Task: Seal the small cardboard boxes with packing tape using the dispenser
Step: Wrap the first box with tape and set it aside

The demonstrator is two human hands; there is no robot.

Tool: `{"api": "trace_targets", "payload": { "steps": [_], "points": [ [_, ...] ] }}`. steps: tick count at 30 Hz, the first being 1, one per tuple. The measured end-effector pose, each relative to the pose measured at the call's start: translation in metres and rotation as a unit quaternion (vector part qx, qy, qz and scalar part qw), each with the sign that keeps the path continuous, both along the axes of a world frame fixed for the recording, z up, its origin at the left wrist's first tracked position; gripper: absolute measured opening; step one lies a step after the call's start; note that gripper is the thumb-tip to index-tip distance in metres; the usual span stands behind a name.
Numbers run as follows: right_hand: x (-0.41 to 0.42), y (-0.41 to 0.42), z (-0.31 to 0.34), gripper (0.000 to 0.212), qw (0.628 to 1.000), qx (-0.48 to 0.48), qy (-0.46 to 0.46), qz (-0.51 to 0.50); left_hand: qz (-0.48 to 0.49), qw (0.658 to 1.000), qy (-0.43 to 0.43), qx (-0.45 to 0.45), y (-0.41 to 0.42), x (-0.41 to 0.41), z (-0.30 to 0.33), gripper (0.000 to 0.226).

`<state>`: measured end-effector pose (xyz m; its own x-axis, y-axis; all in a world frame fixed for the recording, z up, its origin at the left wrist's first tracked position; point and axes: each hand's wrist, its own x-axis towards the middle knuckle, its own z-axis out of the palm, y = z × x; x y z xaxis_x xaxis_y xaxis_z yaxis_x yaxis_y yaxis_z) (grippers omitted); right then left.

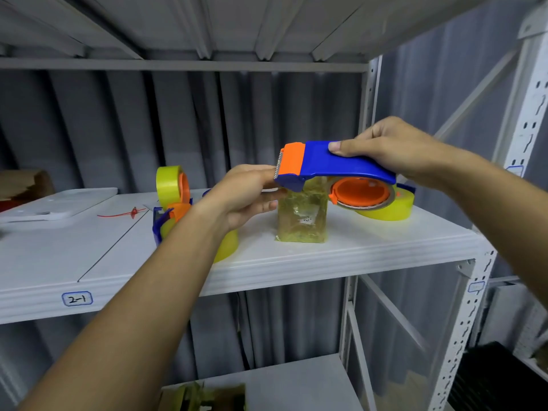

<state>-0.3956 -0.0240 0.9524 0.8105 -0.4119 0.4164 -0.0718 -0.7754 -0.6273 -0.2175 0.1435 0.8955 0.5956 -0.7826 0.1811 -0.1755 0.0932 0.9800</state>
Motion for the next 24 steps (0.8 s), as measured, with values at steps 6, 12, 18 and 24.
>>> {"api": "trace_targets", "payload": {
  "steps": [6,12,18,24],
  "points": [
    [-0.002,0.002,-0.001,0.052,1.000,-0.007,0.024,0.019,0.094,0.995,-0.033,0.031,-0.007,0.000,-0.004,0.012],
    [-0.001,0.001,-0.002,0.060,0.999,-0.022,0.021,0.012,0.177,0.971,-0.160,0.018,-0.010,0.004,-0.001,0.014],
    [-0.002,-0.006,-0.004,0.063,1.000,-0.022,0.020,-0.003,0.170,0.944,-0.281,0.034,-0.011,0.006,0.004,0.023],
    [-0.026,-0.024,0.003,0.069,0.999,-0.024,0.020,-0.027,0.230,0.931,-0.283,0.016,-0.006,0.028,-0.008,0.017]
  ]
}}
